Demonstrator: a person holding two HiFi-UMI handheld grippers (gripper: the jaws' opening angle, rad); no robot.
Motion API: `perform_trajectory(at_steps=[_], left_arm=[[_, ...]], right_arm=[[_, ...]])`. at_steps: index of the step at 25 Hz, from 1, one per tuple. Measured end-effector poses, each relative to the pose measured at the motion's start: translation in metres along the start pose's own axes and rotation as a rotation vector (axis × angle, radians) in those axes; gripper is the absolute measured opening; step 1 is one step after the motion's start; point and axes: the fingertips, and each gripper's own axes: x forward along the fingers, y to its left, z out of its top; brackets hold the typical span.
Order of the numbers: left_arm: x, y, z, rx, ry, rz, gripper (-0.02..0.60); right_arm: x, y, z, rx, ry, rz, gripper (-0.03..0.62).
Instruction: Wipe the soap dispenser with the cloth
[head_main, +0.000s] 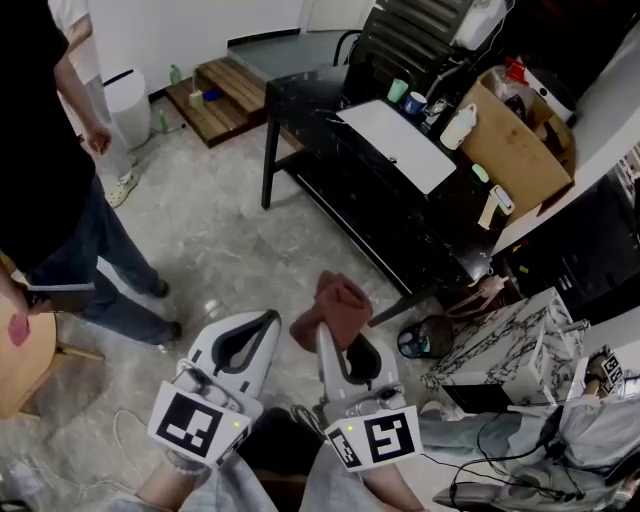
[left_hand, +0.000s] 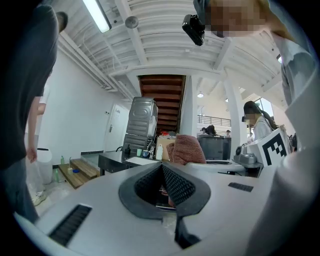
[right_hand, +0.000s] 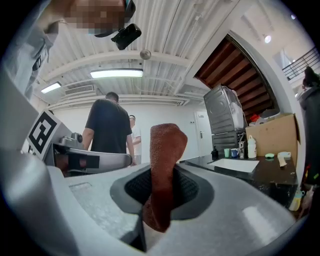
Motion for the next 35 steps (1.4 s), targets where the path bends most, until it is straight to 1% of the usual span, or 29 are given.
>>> perform_trajectory(at_steps=[6,7,10,12,19,24,29,35], left_arm=[[0.004,-0.009,0.004,0.001,-0.001,0.018,0.003],[0.005,-0.011,0.005,0.011,-0.004,0.021,0.003],[0.007,-0.015,0.003,0.093,-0.027,0.027,0.003],[0.010,-0.021,0.003,0.109,-0.036,0.032,0.003],[0.016,-0.041,0.002,0.100,-0.061,0.048,0.003],[0.020,-0.048,0.000,0.117,-0.066,0.044,0.003],[0.027,-0.043,-0.001,0.123,-0.066,0.048,0.003],[0.051,-0.021,0.001,0.107,-0.068,0.043,0.003]], right_arm=[[-0.008,-0.013,0.004,0.045,0.000,-0.005,0.079],[-0.010,-0.015,0.005,0.045,0.001,-0.002,0.080],[-0.017,-0.023,0.004,0.041,-0.002,0.007,0.080],[-0.022,-0.029,0.002,0.040,-0.005,0.010,0.080],[-0.038,-0.041,0.001,0.018,-0.014,0.028,0.080],[-0.040,-0.049,-0.002,0.017,-0.014,0.027,0.080],[-0.033,-0.051,-0.003,0.010,-0.014,0.035,0.080],[-0.008,-0.062,-0.008,-0.003,-0.002,0.024,0.080]])
